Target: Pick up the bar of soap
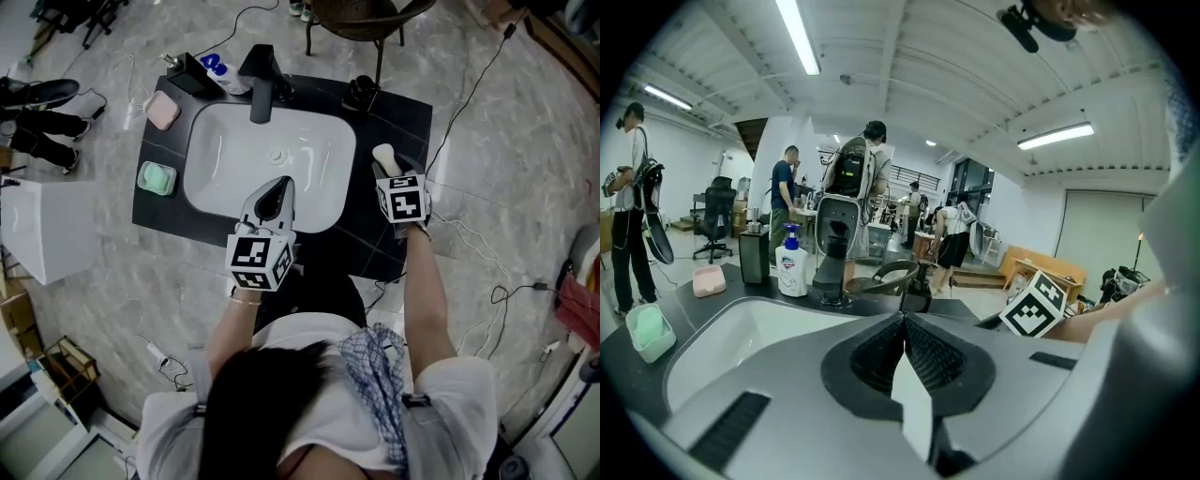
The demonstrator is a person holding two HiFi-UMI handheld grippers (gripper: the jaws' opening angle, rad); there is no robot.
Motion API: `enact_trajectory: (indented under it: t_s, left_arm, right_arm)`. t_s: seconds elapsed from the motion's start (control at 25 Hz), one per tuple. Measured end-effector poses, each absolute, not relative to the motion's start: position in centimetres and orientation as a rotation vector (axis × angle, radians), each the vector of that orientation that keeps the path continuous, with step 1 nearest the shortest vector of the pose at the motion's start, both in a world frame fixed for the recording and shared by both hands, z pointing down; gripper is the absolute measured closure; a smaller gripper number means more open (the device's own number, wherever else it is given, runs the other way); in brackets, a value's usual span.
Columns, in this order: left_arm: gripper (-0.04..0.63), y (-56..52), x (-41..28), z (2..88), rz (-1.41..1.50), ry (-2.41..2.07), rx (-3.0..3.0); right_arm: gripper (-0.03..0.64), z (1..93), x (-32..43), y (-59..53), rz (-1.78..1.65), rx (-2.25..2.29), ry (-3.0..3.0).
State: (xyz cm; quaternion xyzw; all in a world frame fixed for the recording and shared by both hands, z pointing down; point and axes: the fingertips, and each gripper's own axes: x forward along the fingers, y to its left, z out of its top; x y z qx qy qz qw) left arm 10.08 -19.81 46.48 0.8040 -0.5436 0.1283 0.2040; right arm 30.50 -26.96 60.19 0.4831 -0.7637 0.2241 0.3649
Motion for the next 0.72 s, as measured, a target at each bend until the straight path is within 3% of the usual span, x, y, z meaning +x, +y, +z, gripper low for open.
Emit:
enact_trajectory:
  t_s: [0.48,0.72]
  left_arm:
    - [0.584,-20.1,9.8,46.9,0.348,-1.512,2.227]
    - [0.584,-19.7,9.2,47.0,0.339,-1.526,2.208]
  right_arm:
    - [0.394,60.6,30.7,-27.1,0.645,1.231,-1.972]
    - [0.351,59.3,30.5,-27.2,0.679,1.225,-2.035]
